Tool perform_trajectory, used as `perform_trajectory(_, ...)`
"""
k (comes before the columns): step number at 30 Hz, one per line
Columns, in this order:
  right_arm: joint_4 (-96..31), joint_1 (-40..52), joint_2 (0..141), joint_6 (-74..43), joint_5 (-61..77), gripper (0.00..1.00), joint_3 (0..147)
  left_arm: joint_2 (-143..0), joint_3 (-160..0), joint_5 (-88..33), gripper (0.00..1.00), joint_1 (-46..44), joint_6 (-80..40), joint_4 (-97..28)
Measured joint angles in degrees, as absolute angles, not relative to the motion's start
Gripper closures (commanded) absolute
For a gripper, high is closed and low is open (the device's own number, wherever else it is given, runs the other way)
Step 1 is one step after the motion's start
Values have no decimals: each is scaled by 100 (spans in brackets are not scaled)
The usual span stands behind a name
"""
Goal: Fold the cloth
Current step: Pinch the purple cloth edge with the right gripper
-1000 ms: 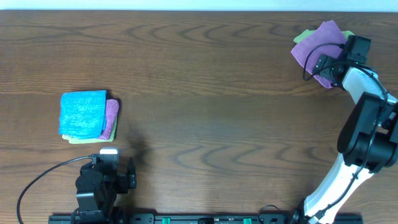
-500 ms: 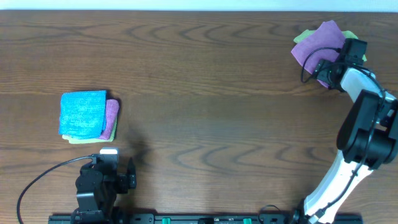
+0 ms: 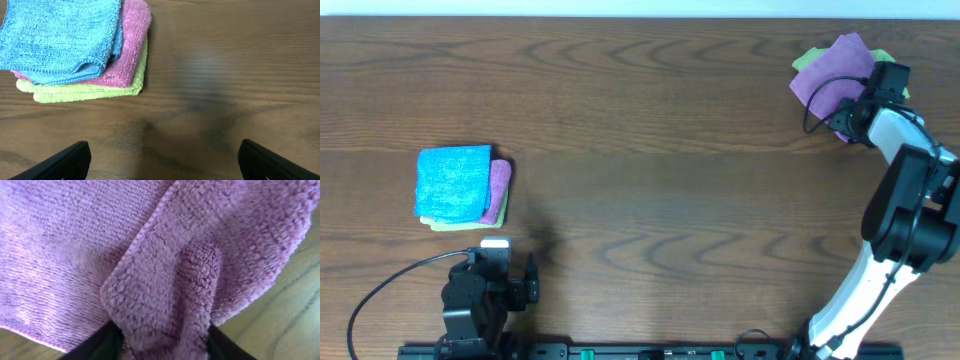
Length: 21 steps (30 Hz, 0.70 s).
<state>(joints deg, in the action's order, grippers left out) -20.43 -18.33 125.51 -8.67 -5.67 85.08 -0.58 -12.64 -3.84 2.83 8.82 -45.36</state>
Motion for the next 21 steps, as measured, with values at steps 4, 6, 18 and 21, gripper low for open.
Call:
perform_trajectory(4,-2246,-1833,12473,-836,-637,84,8512,-58,-1264,-384,5,283,882,-4536)
perform_trajectory(6,-2399,-1833,12355,-838,-668,98,8512,-58,-1264,-384,5,283,882,-4536)
perform_trajectory(18,-3625,-1769,11375,-834,-714,99,8512,-58,-1264,-384,5,283,882,-4536)
perform_trajectory(21,-3955,-1619,11277,-840,-714,99,8512,-58,-1264,-384,5,283,882,-4536)
